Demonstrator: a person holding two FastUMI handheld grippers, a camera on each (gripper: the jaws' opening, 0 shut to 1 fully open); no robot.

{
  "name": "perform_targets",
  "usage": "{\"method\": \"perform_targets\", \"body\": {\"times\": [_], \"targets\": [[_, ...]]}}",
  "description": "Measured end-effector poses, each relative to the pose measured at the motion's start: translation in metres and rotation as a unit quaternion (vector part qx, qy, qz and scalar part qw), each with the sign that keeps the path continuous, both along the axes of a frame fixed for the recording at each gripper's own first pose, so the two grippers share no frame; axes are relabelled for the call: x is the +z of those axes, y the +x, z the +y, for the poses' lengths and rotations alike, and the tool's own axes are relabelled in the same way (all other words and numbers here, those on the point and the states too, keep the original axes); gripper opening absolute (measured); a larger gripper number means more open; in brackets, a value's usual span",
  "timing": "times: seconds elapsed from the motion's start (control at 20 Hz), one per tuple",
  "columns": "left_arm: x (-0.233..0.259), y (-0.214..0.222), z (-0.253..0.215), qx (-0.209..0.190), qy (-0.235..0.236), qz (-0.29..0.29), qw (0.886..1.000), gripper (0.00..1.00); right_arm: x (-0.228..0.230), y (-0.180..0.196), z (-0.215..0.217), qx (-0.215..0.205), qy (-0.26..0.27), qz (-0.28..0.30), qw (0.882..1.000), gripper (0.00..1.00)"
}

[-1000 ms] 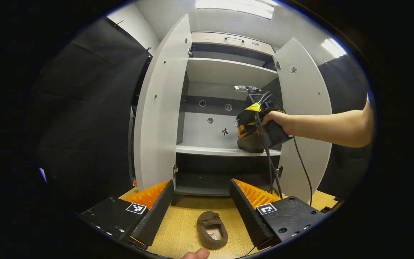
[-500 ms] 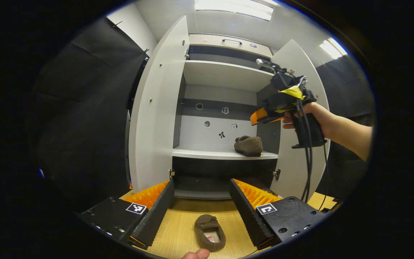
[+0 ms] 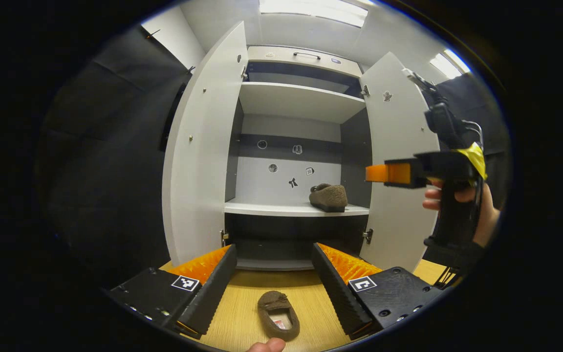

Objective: Grab one shoe with the right hand and put it into the shoe cabinet, grab the other shoe with the left hand and put it into the shoe cabinet; then close the right door with the right hand and the left door with the left hand.

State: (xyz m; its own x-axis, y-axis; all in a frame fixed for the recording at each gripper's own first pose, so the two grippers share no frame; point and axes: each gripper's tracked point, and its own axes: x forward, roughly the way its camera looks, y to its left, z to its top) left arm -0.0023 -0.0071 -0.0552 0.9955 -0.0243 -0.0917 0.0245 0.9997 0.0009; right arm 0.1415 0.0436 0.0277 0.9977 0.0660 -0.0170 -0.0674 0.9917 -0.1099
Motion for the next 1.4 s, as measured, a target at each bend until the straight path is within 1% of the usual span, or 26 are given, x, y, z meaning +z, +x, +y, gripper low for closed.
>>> {"method": "perform_targets", "body": {"times": [0.05, 0.2, 0.4, 0.55, 0.75, 0.9, 0.95, 1.0, 1.05, 1.15, 1.3, 1.4], "targets": [[-0.001, -0.001, -0.002, -0.002, 0.001, 0.002, 1.000, 0.95, -0.006, -0.009, -0.007, -0.009, -0.010, -0.009, 1.000, 0.70], [-0.004, -0.003, -0.007, -0.006, 0.007, 0.007, 1.000, 0.95, -0.029, -0.036, -0.012, -0.018, -0.024, -0.019, 0.999, 0.71], [-0.008, -0.008, -0.014, -0.012, 0.008, 0.013, 1.000, 0.95, -0.069, -0.064, -0.021, -0.025, -0.007, 0.012, 1.000, 0.76], [-0.012, -0.012, -0.018, -0.016, 0.012, 0.018, 1.000, 0.95, -0.083, -0.075, -0.034, -0.040, 0.009, 0.013, 0.999, 0.81], [-0.021, -0.017, -0.023, -0.019, 0.012, 0.033, 0.999, 0.95, -0.101, -0.086, -0.049, -0.063, 0.019, 0.020, 0.998, 0.83], [-0.037, -0.018, -0.023, -0.011, 0.011, 0.065, 0.998, 0.95, -0.106, -0.092, -0.057, -0.070, 0.022, 0.017, 0.997, 0.85], [-0.046, -0.018, -0.022, -0.007, 0.008, 0.080, 0.997, 0.95, -0.108, -0.092, -0.058, -0.069, 0.025, 0.018, 0.997, 0.88], [-0.058, -0.018, -0.022, -0.007, 0.002, 0.102, 0.995, 0.95, -0.110, -0.093, -0.057, -0.067, 0.030, 0.020, 0.997, 0.89], [-0.072, -0.017, -0.022, -0.006, -0.006, 0.126, 0.992, 0.95, -0.112, -0.093, -0.058, -0.064, 0.034, 0.023, 0.997, 0.93], [-0.102, -0.016, -0.019, 0.001, -0.028, 0.177, 0.984, 0.95, -0.112, -0.095, -0.055, -0.055, 0.044, 0.019, 0.997, 0.96], [-0.153, -0.013, -0.015, -0.001, -0.069, 0.254, 0.965, 0.95, -0.118, -0.098, -0.056, -0.050, 0.043, 0.025, 0.997, 0.96], [-0.182, -0.003, -0.005, 0.012, -0.082, 0.286, 0.955, 0.96, -0.122, -0.099, -0.053, -0.042, 0.034, 0.032, 0.998, 0.96]]}}
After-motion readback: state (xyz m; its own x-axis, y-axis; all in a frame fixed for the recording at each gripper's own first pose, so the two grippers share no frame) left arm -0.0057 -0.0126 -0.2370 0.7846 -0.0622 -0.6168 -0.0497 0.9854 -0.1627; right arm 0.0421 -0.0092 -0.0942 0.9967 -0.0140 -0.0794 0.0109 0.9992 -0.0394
